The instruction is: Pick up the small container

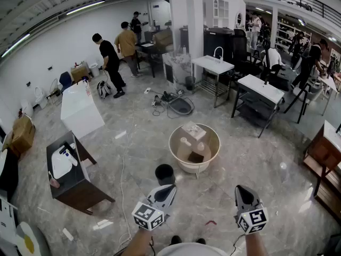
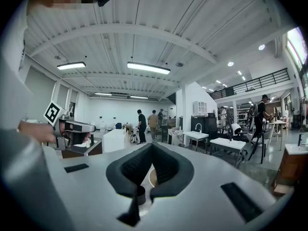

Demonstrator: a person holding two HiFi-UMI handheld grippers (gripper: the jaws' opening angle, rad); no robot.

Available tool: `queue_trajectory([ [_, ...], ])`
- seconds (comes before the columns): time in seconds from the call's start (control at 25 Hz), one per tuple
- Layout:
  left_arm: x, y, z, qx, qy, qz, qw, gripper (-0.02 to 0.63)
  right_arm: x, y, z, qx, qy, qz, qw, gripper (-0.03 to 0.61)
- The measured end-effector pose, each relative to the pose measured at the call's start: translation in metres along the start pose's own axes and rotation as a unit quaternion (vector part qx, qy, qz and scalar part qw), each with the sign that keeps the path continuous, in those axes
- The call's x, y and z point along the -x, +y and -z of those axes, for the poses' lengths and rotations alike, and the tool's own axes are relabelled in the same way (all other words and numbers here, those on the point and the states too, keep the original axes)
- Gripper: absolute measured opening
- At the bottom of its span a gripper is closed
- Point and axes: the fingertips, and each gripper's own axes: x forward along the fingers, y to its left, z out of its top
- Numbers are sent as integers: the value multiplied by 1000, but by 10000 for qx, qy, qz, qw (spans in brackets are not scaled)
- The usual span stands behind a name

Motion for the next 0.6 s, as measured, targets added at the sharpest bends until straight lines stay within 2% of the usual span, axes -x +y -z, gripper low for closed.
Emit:
queue_trajectory([
  [0.4,-2,-4,9,63,36,31,10000,17,0,5,0,42,-32,-79,10000,11],
  [0.6,-3,-4,12,87,57,54,9999,17,-2,3,2,-149,-62,-29,9999,11],
])
